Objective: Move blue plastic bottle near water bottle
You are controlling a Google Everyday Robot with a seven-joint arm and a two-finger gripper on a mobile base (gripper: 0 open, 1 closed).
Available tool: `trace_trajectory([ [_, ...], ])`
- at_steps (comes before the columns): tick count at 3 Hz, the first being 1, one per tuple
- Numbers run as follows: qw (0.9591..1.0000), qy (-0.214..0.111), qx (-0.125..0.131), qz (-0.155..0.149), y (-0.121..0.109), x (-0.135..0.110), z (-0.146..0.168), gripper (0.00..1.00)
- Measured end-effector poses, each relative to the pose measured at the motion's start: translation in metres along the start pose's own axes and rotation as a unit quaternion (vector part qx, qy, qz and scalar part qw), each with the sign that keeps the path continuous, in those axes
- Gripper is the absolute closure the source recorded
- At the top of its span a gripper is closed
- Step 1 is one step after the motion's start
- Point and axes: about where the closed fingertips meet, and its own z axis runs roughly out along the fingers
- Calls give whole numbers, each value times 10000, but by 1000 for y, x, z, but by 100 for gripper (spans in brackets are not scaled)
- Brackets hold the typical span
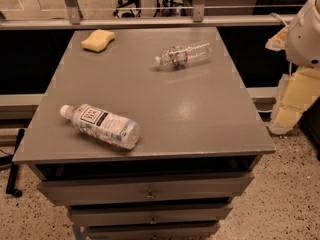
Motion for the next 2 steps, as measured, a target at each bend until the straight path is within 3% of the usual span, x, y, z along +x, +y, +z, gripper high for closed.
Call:
trace_trajectory([
  [1, 10000, 0, 1, 0, 0, 0, 0, 0],
  [2, 9989, -462, -74, 17, 1, -29, 18, 0],
])
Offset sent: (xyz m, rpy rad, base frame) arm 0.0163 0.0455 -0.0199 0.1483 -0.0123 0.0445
